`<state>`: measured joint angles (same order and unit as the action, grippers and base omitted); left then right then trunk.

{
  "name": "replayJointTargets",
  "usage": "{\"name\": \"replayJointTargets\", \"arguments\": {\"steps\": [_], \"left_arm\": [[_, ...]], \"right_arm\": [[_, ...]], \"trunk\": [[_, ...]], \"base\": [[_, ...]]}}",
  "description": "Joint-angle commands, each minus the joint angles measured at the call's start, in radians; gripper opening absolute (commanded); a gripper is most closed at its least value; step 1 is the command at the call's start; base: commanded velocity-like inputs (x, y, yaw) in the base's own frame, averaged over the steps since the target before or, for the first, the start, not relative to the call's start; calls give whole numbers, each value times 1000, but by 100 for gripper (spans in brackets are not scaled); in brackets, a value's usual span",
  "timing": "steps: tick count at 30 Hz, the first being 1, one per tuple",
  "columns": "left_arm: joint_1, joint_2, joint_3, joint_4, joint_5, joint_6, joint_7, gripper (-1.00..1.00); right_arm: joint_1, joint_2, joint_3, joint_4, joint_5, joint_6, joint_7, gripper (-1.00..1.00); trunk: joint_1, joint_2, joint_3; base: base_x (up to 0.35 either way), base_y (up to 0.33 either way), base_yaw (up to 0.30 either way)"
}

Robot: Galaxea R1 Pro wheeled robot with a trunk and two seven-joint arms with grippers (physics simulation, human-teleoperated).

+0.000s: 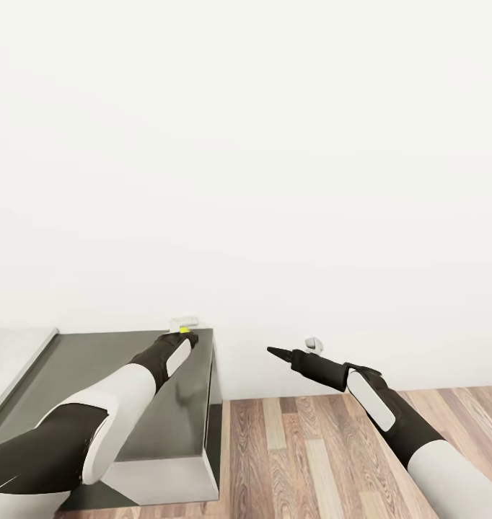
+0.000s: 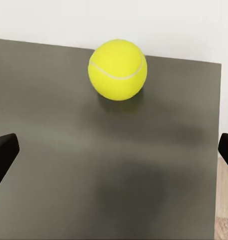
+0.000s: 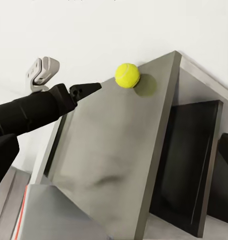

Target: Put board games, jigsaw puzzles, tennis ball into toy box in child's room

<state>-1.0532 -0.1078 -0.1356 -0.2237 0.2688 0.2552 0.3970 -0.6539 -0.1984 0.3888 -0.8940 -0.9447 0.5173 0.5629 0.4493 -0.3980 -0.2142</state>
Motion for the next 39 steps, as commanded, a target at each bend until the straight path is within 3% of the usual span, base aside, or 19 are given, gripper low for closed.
{"name": "replayJointTargets", "arguments": {"steps": [1, 22, 26, 28, 30, 33, 36, 37, 39], "left_arm": [[-1, 0, -9, -2, 9, 6, 6, 100], [-1, 0, -9, -2, 8, 4, 7, 100], [-1, 0, -9, -2, 8, 4, 7, 100], [-1, 1, -9, -2, 7, 4, 7, 100], [-1, 1, -9, -2, 7, 4, 7, 100], [-1, 2, -9, -2, 7, 4, 7, 100], [-1, 2, -9, -3, 7, 4, 7, 100], [-1, 2, -9, -3, 7, 4, 7, 100], [-1, 2, -9, -3, 7, 4, 7, 100]], "right_arm": [[-1, -1, 2, 0, -8, 4, -1, 100], [-1, -1, 5, -4, -10, 17, 0, 100], [-1, 3, 16, -11, -16, 91, -2, 100], [-1, 24, 19, -13, -18, 165, -3, 100], [-1, 65, 10, -13, -19, 234, -5, 100], [-1, 133, -35, -14, -19, 304, -17, 100], [-1, 161, -72, -14, -18, 325, -45, 100], [-1, 171, -87, -14, -19, 332, -84, 100], [-1, 176, -95, -14, -20, 333, -119, 100]], "trunk": [[1, -2, -2], [1, -2, -2], [1, -2, -2], [1, -2, -2], [1, -2, -2], [1, -2, -2], [1, -2, -2], [1, -2, -2], [1, -2, -2]], "base": [[35, 0, 0], [72, 0, 0], [14, 0, 0], [5, 0, 0], [2, 0, 0], [1, 0, 0], [0, 0, 0], [0, 0, 0], [0, 0, 0]]}}
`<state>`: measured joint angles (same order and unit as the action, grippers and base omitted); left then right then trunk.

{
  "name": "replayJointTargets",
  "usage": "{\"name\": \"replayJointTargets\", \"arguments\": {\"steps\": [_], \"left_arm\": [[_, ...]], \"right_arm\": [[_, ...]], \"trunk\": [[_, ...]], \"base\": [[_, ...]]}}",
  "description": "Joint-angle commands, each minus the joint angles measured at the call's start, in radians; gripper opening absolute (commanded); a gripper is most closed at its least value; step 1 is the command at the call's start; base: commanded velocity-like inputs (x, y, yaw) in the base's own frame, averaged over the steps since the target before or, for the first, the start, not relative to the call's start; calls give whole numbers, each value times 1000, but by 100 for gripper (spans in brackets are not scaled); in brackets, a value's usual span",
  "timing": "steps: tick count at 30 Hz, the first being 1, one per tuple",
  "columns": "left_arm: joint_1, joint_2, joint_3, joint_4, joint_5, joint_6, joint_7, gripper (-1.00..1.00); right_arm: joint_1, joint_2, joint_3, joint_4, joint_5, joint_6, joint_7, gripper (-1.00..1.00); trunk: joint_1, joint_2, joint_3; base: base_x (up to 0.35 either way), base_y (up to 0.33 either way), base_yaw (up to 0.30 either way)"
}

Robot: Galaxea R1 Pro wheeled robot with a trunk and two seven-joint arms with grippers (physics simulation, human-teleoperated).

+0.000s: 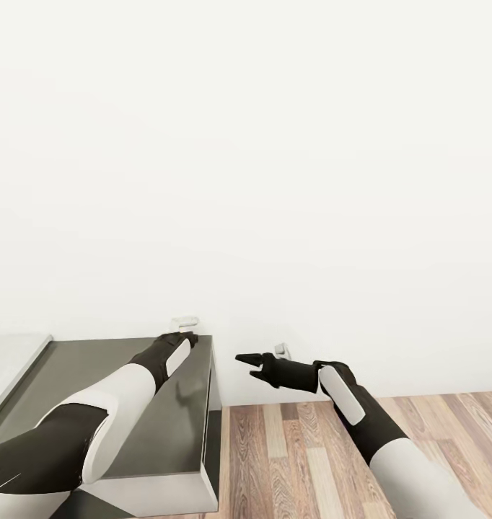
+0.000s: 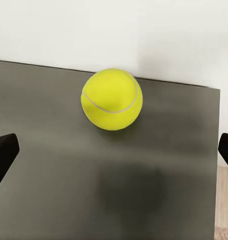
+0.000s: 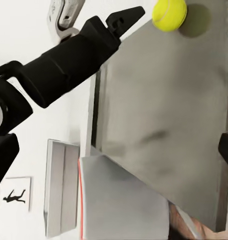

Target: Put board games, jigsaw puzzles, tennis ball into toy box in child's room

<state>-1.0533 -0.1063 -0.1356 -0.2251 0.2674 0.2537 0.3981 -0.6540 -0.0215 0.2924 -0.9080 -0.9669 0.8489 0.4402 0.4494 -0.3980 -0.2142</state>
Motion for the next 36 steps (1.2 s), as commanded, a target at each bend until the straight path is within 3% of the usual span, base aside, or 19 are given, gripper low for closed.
{"name": "replayJointTargets", "arguments": {"steps": [1, 6, 12, 22, 25, 28, 29, 33, 36], "left_arm": [[-1, 0, -9, -2, 9, 6, 7, 100], [-1, 0, -9, -2, 9, 6, 7, 100], [-1, 0, -9, -2, 9, 6, 7, 100], [1, -1, -9, -2, 10, 6, 6, 100], [1, 0, -9, -2, 10, 6, 6, 100], [2, -1, -9, -2, 10, 6, 6, 100], [3, -2, -9, -2, 10, 6, 6, 100], [4, -2, -9, -2, 10, 6, 6, 100], [5, -1, -9, -2, 10, 6, 7, 100]], "right_arm": [[-1, 1, -2, 0, 2, -1, -15, 100], [-1, 10, 0, 0, 11, -15, -51, 100], [-1, 50, 4, 8, 20, -91, -128, 100], [-1, 57, 3, 10, 14, -98, -168, 100], [-1, 46, -5, 1, -6, -51, -158, 100], [-1, 29, -13, -29, -55, 94, -150, 100], [-1, 16, -17, -51, -89, 140, -149, 100], [12, -36, -17, -99, -171, 187, -147, 100], [44, -57, -21, -111, -192, 198, -147, 100]], "trunk": [[1, -2, -2], [1, -2, -2], [1, -2, -2], [1, -2, -2], [1, -2, -2], [1, -2, -2], [1, -2, -2], [1, -2, -2], [1, -2, -2]], "base": [[0, 0, 0], [0, 0, 0], [0, 0, 0], [0, 0, 0], [0, 0, 0], [0, 0, 0], [0, 0, 0], [0, 0, 0], [0, 0, 0]]}}
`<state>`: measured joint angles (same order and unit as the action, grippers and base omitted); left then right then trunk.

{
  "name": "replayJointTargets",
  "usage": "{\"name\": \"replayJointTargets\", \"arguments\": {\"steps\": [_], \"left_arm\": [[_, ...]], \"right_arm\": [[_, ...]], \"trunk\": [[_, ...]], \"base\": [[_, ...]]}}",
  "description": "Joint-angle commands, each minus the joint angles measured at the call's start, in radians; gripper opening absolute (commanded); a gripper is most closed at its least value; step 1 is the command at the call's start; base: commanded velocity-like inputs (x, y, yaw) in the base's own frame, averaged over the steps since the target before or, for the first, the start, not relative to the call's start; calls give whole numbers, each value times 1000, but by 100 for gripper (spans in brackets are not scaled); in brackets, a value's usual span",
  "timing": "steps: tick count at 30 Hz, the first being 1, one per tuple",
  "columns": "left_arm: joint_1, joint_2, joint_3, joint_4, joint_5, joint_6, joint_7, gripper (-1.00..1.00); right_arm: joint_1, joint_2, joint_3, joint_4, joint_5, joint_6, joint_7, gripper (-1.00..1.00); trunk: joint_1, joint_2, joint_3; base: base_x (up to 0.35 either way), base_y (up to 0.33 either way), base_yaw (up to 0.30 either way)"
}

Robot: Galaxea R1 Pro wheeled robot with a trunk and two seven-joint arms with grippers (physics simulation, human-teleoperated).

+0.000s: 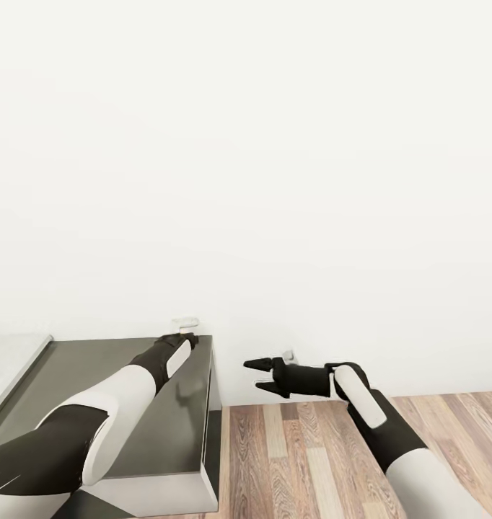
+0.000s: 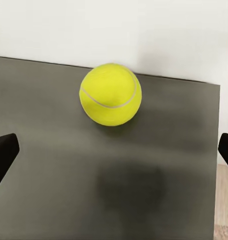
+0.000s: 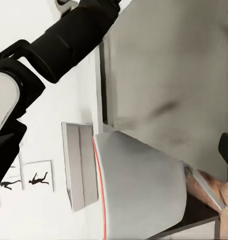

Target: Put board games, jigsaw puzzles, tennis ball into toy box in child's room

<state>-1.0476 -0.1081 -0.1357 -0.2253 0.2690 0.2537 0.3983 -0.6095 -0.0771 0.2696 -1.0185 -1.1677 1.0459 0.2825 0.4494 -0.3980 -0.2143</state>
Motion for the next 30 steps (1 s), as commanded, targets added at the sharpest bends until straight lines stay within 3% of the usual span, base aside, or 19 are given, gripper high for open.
{"name": "replayJointTargets", "arguments": {"steps": [1, 10, 30], "left_arm": [[0, 1, -9, -2, 9, 6, 6, 100], [0, 1, -9, -2, 9, 6, 6, 100], [0, 1, -9, -5, 9, 6, 5, 100]], "right_arm": [[11, -8, 0, -6, 3, 1, 10, 100], [42, -19, -4, -19, -2, 1, 10, 100], [47, -20, -7, -7, -3, 1, 16, 100]], "trunk": [[1, -2, -2], [1, -2, -2], [1, -2, -2]], "base": [[0, 0, 0], [0, 0, 0], [41, 0, 0]]}}
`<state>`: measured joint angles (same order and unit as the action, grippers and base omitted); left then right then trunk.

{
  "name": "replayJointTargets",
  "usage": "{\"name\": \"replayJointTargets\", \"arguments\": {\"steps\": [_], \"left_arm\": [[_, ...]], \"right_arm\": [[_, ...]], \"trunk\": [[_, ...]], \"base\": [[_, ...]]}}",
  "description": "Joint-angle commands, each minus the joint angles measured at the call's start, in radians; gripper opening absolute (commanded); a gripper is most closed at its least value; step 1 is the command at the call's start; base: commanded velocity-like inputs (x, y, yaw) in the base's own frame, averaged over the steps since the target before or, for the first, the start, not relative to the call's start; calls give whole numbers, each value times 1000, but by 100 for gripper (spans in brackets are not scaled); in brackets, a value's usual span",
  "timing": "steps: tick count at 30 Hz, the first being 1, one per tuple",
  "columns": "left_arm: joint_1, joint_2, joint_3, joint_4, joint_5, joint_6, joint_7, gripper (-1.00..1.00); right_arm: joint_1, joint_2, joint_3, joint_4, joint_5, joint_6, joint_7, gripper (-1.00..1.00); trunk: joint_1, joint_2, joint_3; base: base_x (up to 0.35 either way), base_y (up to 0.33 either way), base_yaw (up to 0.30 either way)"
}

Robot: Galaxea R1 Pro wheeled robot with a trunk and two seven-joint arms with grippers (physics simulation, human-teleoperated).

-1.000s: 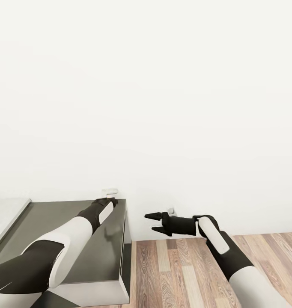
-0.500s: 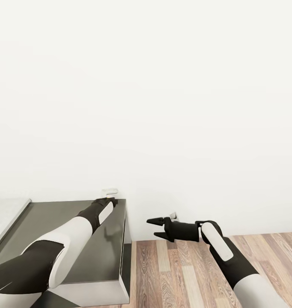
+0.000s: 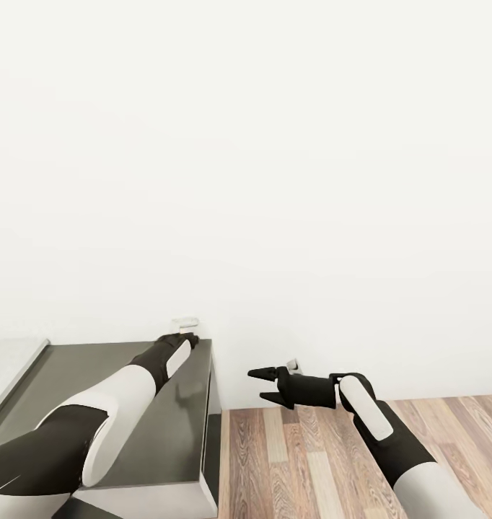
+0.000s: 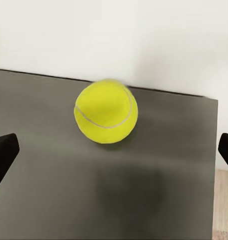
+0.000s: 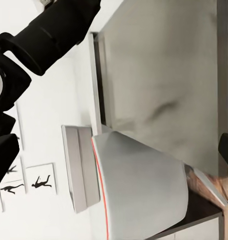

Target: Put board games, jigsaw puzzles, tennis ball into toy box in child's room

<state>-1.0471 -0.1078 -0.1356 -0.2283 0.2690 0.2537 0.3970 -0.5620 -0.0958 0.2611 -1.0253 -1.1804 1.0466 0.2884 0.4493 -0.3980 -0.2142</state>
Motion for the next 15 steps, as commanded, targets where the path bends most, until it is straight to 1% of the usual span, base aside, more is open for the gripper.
{"name": "replayJointTargets", "arguments": {"steps": [1, 10, 15], "left_arm": [[-1, 0, -9, -2, 9, 6, 6, 100], [-1, 0, -9, -2, 9, 6, 6, 100], [-1, 0, -9, -2, 9, 6, 6, 100]], "right_arm": [[-1, -1, 1, 0, 9, 1, 10, 100], [-1, -1, 0, 1, 8, 1, 11, 100], [-1, -1, 0, 1, 6, 1, 11, 100]], "trunk": [[1, -2, -2], [1, -2, -2], [1, -2, -6]], "base": [[67, 0, 0], [15, 0, 0], [1, 0, 0]]}}
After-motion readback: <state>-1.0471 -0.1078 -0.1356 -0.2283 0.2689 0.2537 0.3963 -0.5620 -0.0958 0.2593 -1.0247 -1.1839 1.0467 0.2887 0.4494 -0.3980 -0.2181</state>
